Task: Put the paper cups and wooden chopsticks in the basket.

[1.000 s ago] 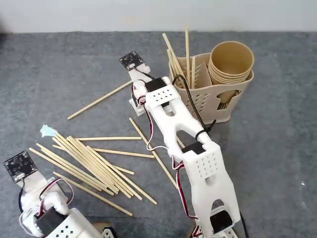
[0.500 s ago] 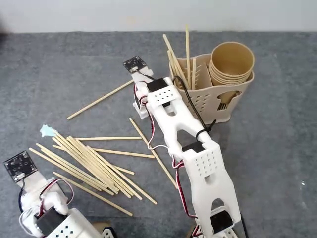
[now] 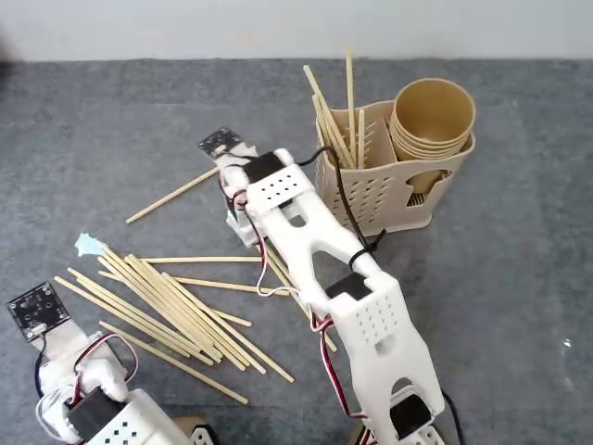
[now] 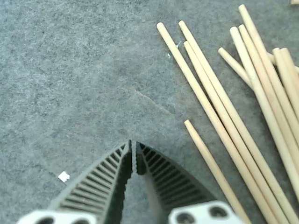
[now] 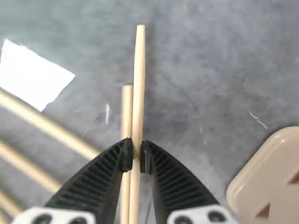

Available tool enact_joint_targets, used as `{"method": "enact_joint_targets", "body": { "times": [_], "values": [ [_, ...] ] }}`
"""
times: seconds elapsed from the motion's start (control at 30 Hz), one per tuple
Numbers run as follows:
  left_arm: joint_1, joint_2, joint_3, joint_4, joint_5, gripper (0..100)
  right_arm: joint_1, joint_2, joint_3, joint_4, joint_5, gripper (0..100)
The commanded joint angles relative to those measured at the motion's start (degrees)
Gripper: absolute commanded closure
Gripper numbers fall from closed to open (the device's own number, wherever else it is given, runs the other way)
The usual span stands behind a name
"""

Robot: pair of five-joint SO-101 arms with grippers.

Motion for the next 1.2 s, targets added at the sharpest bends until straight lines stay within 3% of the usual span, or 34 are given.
{"method": "enact_joint_targets", "body": {
  "times": [0.0,0.4,0.6,0.87,1.17],
  "values": [
    [0.0,-1.0,-1.0,0.0,0.4,99,-1.6,-8.6,-1.8,3.8,-0.5,99.1],
    [0.0,-1.0,-1.0,0.0,0.4,99,-6.8,-26.0,-1.8,14.7,-0.7,99.1],
    [0.0,-1.0,-1.0,0.0,0.4,99,-6.2,-36.3,-1.9,14.5,-0.3,99.1],
    [0.0,-1.0,-1.0,0.0,0.4,99,2.2,-48.2,-1.9,5.8,-0.2,99.1],
    [0.0,-1.0,-1.0,0.0,0.4,99,12.4,-55.4,-1.7,-11.1,-0.7,99.1]
  ]
}}
